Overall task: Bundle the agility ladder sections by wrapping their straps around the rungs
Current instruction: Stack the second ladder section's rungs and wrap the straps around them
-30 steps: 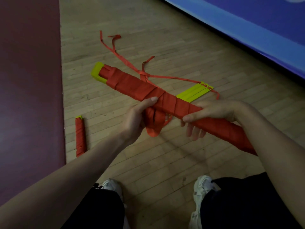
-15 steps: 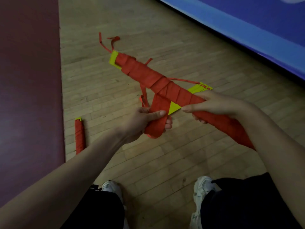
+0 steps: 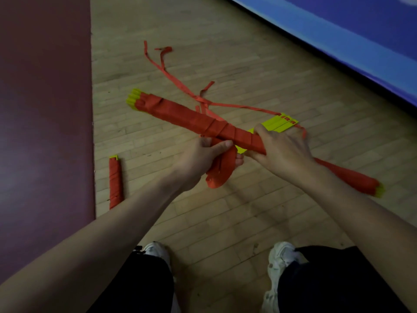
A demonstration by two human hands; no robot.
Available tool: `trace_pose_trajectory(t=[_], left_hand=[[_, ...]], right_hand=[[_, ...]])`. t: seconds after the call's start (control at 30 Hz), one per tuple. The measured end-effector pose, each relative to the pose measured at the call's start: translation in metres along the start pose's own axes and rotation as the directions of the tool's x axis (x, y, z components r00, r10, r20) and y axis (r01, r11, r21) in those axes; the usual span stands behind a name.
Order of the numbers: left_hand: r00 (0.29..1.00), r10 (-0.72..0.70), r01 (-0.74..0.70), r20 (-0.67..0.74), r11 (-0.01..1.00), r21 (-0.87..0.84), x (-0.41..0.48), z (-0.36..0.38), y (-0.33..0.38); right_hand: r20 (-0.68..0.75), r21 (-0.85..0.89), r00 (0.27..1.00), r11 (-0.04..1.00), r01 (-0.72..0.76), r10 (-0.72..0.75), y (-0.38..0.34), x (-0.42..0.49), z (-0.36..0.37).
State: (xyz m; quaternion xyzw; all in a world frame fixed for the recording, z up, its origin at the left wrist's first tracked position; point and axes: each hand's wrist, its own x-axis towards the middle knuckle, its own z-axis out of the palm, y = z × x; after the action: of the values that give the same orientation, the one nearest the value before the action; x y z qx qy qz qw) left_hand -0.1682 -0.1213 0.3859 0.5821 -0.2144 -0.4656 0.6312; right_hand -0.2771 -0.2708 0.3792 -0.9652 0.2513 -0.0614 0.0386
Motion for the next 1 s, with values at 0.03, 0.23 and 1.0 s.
trace_pose_trajectory(t=[0.03,0.23,1.0], left_hand=[[1.0,0.011,-0.011,-0.008,1.0,-0.008,0.0,-0.001,0.0],[0.997,0.018,-0.024,-0.078,0.997,-0.072,0.002,-0.005,-0.003],[0.99,0.14,-0.14,0.033,0.99,-0.016,0.001,-0.004,-0.009]], right_hand=[[0.007,0.001,1.0,1.0,0.007,-0.007,-0.002,-0.001,0.001],[-0.077,-0.079,0.991,0.992,0.103,-0.109,-0.006,-0.004,0.013],[0.652,0.689,0.696,0.618,-0.378,-0.301,0.032,-0.009,-0.046]])
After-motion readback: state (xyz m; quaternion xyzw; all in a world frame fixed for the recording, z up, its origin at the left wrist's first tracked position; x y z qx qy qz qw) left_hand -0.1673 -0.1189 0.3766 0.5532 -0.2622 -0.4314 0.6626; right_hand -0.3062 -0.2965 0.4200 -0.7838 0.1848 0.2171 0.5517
